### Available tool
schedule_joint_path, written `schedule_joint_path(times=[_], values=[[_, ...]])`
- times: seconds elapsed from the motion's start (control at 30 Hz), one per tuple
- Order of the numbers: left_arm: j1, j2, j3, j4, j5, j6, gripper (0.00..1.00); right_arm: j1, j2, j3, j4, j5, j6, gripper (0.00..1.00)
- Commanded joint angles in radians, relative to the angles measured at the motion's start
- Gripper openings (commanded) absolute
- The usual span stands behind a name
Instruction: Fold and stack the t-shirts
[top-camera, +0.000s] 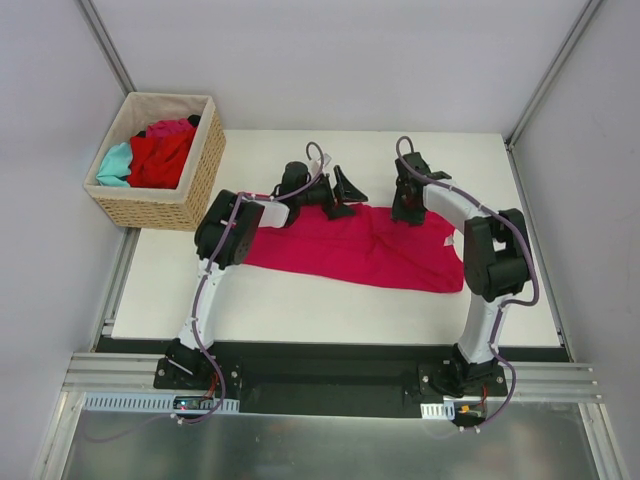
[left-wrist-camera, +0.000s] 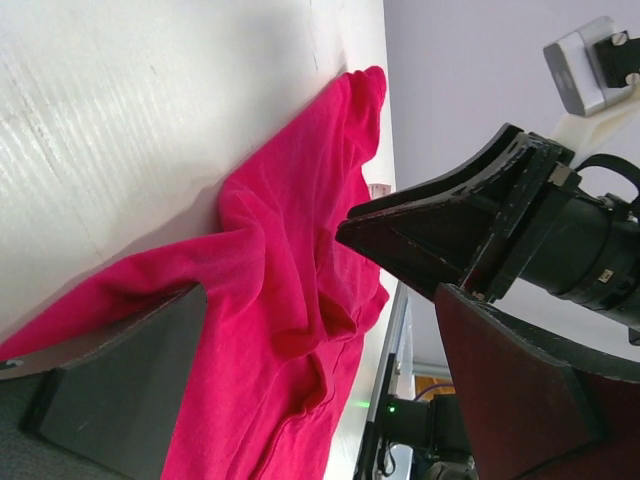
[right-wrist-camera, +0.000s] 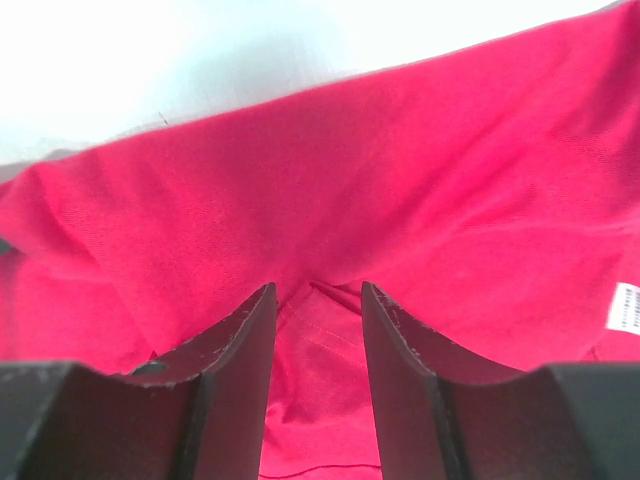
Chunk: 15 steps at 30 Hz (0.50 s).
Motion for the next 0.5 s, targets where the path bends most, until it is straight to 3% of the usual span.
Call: schedule_joint_path(times=[0.0,0.27,0.47], values=[[0.014,-0.086,-0.058,-0.013,-0.012,0.03,0.99,0.001,0.013,0.013,0.01,-0.026,0.024,0.43],[0.014,-0.173,-0.13,-0.091,-0.096,0.084,0.99,0.011,0.022,0.005,0.019,-0.038,0.031,0.41],[0.015,-0.187,-0.119,-0.114,-0.113,0.102,0.99,0.017,0.027,0.005,0.019,-0.04,0.034,0.3]])
